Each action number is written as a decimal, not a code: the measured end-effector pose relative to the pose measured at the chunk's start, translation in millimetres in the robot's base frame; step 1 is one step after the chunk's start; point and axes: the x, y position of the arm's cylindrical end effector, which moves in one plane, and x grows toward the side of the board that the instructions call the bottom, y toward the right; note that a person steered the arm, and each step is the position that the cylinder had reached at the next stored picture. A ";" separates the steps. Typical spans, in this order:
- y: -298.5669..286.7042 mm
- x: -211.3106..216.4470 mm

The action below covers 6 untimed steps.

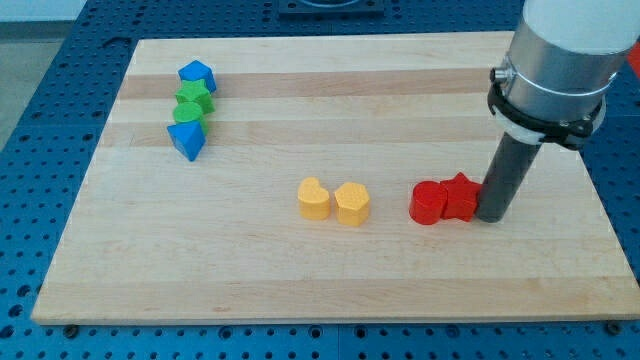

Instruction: Push red blocks towards yellow blocks

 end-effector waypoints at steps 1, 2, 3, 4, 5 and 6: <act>7.2 -7.1; 9.8 -18.9; -1.0 -19.3; -22.4 -19.3; -28.2 -19.2; -26.8 -18.9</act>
